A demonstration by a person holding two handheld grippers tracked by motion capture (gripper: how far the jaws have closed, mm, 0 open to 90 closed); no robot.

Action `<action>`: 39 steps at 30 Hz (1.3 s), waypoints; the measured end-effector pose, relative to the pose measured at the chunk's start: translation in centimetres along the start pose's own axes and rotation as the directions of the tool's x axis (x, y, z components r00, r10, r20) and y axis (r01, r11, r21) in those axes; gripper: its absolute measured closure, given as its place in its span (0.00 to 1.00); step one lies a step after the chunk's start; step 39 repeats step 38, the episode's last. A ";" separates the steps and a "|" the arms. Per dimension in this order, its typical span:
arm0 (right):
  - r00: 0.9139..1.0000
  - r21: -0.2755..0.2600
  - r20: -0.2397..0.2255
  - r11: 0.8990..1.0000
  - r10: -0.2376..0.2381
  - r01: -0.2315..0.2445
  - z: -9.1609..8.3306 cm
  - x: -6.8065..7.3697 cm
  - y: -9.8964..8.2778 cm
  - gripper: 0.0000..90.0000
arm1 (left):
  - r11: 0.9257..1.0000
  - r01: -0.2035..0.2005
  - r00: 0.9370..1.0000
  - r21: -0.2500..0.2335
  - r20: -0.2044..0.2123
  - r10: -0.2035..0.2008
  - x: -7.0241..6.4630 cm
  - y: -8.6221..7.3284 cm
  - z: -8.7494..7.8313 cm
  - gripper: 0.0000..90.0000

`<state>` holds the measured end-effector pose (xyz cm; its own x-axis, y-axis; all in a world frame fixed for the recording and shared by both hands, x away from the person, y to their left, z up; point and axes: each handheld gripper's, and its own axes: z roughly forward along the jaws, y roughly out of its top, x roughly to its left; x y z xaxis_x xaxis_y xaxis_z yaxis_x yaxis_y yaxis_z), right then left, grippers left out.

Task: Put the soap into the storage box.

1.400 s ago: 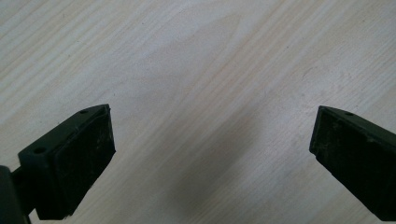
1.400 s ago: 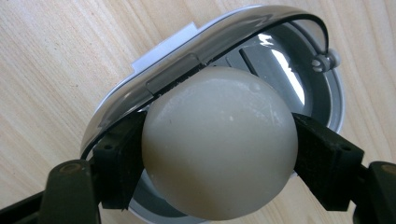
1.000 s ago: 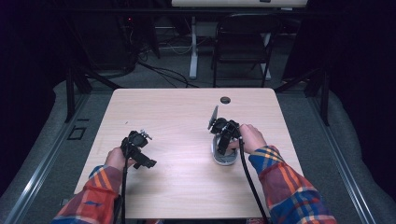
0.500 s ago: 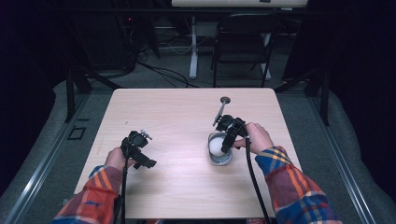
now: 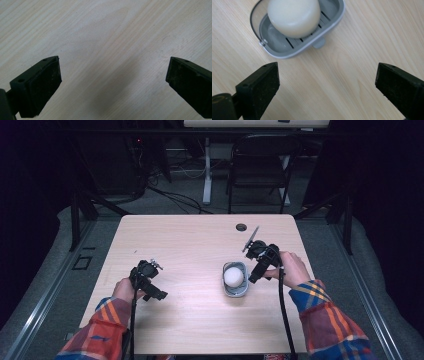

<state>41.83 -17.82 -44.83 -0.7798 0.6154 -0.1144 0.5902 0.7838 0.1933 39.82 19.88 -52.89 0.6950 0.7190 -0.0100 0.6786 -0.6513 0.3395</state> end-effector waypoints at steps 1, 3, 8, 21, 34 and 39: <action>1.000 0.003 0.007 1.000 -0.001 0.001 -0.1 -0.1 -0.3 0.05 | 1.000 0.000 1.000 0.000 0.000 0.000 0.0 0.0 0.0 0.00; 1.000 0.000 0.013 1.000 0.010 -0.010 -0.4 -0.3 -1.1 0.04 | 1.000 -0.001 1.000 0.000 -0.001 0.001 0.0 0.0 0.0 0.00; 0.999 -0.002 0.030 0.999 0.040 -0.040 -1.0 -0.8 -3.5 0.04 | 1.000 -0.001 1.000 0.000 -0.001 0.001 0.0 0.0 0.0 0.00; 0.988 0.016 0.090 0.992 0.125 -0.127 0.8 -1.7 -9.6 0.06 | 1.000 -0.002 1.000 0.000 -0.003 0.002 0.0 0.0 0.0 0.00; 0.982 0.069 0.105 0.984 0.154 -0.162 4.4 -1.3 -14.5 0.06 | 1.000 -0.013 1.000 0.001 0.010 0.013 -0.1 0.1 0.1 0.00; 0.980 0.057 0.087 0.982 0.177 -0.182 5.3 -1.1 -14.6 0.06 | 1.000 -0.018 1.000 -0.001 0.013 0.018 -0.2 0.1 0.1 0.00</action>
